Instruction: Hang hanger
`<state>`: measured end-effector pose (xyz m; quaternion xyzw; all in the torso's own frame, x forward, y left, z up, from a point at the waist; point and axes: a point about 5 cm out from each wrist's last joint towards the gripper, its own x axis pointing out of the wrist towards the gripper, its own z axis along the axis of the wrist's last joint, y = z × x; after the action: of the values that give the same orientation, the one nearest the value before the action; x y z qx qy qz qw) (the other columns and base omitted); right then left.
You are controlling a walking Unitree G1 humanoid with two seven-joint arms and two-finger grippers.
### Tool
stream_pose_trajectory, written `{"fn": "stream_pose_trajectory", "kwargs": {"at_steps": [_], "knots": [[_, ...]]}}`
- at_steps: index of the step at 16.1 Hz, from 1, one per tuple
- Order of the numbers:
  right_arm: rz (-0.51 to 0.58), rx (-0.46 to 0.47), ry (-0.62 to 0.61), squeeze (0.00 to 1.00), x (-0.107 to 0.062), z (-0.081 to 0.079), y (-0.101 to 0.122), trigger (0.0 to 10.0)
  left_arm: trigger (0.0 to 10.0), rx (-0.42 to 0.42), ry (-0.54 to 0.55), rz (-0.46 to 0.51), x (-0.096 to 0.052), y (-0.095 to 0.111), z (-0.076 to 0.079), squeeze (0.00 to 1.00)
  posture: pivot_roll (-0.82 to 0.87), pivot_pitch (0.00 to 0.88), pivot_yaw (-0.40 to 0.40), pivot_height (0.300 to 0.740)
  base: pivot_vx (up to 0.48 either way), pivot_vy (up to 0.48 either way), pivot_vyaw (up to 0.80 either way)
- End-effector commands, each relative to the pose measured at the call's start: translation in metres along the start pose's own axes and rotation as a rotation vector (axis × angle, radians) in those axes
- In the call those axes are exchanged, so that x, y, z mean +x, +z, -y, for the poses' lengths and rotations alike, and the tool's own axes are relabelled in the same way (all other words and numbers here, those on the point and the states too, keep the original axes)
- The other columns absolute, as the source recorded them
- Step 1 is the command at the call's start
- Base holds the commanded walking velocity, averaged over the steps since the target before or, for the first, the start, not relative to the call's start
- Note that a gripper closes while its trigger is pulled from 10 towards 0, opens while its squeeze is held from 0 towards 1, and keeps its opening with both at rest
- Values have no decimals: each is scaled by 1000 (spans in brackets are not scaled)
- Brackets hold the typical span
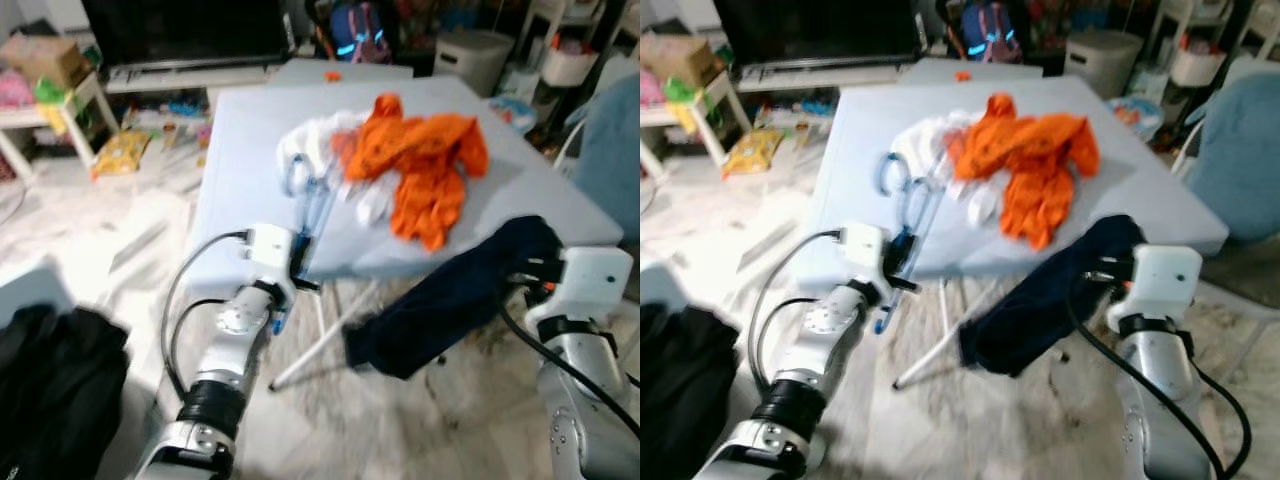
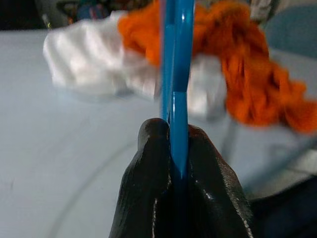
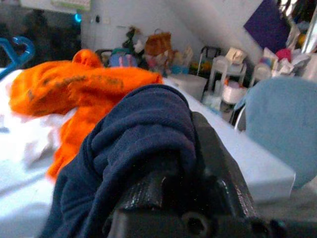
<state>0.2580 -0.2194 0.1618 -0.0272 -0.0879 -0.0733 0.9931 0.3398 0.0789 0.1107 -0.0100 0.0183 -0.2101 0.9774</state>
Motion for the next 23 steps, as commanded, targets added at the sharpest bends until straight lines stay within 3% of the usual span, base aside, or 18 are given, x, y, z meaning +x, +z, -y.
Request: {"fn": "stream_pose_trajectory", "kwargs": {"at_steps": [1,7,11,14,17,19,20,21,22,23], "knots": [[64,9,14,0,4,-6,13,10000,10000,15,34,26,0,8,-14,0,-4,0,-10,740,480,0,0],[74,-10,39,0,9,-9,15,10000,10000,26,34,30,3,9,-11,0,-4,0,-8,740,479,0,0],[70,-22,71,0,12,-10,16,10000,10000,30,53,34,2,8,-9,0,2,0,-8,740,0,0,0],[103,-46,123,0,33,-6,28,10000,10000,35,71,33,2,7,-8,0,-1,0,-10,740,0,0,0],[186,-108,284,0,89,-23,69,10000,10000,89,134,53,4,11,-10,0,5,0,-24,740,0,0,0],[260,-91,329,0,114,-37,98,10000,10000,87,149,53,3,11,-12,0,22,0,-41,740,0,0,0],[377,27,328,0,134,-49,141,10000,10000,80,153,49,1,9,-14,0,30,0,-48,740,0,0,0],[431,102,317,0,141,-52,160,10000,10000,75,156,45,-1,7,-14,0,37,0,-55,740,0,0,0],[515,248,284,0,152,-56,193,10000,10000,74,161,44,-2,5,-13,0,45,0,-63,740,0,0,0],[528,280,283,0,154,-57,198,10000,10000,74,162,45,-3,5,-13,0,47,0,-65,740,0,0,0]]}}
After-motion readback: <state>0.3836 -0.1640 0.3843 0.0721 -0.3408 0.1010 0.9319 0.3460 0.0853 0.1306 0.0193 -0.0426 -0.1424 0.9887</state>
